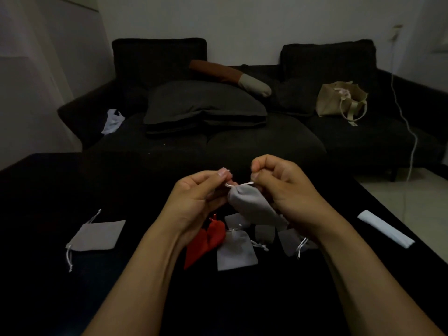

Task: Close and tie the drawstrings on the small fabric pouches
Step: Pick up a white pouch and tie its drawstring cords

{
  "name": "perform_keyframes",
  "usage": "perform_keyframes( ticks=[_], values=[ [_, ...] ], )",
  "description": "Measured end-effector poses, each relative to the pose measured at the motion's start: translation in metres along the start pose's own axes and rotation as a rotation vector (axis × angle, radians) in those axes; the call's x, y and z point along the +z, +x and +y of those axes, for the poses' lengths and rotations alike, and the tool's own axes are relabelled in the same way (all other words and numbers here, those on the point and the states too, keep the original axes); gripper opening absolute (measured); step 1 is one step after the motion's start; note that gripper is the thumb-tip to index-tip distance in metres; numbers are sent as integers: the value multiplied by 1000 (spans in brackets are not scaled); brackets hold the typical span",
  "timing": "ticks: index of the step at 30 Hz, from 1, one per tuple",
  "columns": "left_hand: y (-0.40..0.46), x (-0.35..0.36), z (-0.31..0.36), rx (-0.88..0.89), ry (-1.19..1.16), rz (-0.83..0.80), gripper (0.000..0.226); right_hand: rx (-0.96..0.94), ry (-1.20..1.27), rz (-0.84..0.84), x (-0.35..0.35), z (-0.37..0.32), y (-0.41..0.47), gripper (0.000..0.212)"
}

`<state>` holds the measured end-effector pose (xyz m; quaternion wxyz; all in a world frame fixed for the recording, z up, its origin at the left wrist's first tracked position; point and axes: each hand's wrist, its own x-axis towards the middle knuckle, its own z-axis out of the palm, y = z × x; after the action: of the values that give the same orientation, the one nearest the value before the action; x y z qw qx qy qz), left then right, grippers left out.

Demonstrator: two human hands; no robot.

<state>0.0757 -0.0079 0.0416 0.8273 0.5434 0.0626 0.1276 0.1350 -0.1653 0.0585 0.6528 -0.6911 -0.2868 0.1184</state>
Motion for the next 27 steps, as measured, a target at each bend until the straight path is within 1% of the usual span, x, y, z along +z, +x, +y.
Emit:
perform_keyframes(
  ticks=[1, 4, 5, 9, 13, 18, 24, 27],
  values=[
    [0, -1, 0, 1, 16, -18, 13, -16, 5, -15, 0, 0, -1, 15],
    [-2, 0, -2, -7, 64, -106, 18, -27, -4, -116, -3, -1, -2, 30],
    [-4, 1, -2, -13, 72, -128, 20, -29, -24, -134, -4, -1, -3, 32],
    [-8, 4, 1, -6, 72, -203, 20, -86, -28, -126, -5, -1, -3, 23],
    [-8, 2, 3, -10, 107, -252, 24, -102, -28, -108, -6, 0, -3, 15],
    [-7, 2, 0, -31, 162, -227, 24, -124, -105, -90, -4, 3, 1, 7],
    [-6, 3, -1, -75, 197, -182, 22, -68, -121, -100, -2, 4, 1, 8],
    [-7, 2, 1, -103, 189, -127, 22, -47, -155, -117, -4, 4, 0, 9]
  ],
)
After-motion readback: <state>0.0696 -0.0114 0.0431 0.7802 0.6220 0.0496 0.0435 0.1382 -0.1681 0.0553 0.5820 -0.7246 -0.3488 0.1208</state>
